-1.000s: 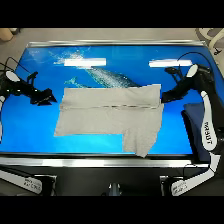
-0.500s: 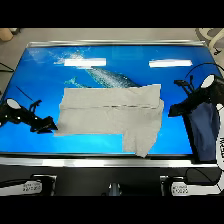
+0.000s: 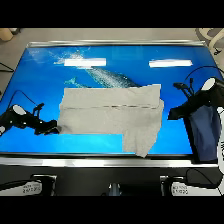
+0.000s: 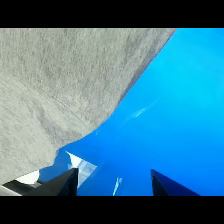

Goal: Fold the shirts.

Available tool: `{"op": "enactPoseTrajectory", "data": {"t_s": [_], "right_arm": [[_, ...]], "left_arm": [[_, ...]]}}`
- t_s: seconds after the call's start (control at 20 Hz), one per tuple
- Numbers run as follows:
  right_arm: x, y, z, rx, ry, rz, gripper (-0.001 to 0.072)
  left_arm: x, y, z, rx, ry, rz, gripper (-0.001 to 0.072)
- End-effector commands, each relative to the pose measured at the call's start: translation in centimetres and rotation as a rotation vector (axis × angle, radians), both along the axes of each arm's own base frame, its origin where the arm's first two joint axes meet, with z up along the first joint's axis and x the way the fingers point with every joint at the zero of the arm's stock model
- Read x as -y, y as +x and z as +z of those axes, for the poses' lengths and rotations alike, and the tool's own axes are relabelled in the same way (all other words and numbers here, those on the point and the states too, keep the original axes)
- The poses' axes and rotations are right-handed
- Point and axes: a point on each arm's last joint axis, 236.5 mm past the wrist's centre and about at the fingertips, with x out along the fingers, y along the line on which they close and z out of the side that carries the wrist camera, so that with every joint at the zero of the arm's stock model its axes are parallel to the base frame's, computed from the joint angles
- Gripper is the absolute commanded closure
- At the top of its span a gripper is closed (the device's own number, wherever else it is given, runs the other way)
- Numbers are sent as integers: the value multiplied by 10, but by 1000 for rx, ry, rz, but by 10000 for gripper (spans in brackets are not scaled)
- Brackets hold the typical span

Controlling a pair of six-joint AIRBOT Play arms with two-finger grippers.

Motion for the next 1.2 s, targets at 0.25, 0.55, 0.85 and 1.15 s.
{"op": "enactPoseTrajectory", "data": {"t_s": [0.25,0.55,0.85,1.15], "right_arm": [[-66,-69,-38,-12,223,-68,226],[-72,-90,-76,-41,222,-144,293],[-71,-73,-85,39,216,-205,412],[-81,-40,-47,190,283,-108,693]], "left_arm": [[1,7,2,36,16,7,683],[2,9,14,67,17,4,684],[4,6,16,59,9,1,684],[-1,27,43,174,31,-44,685]]}}
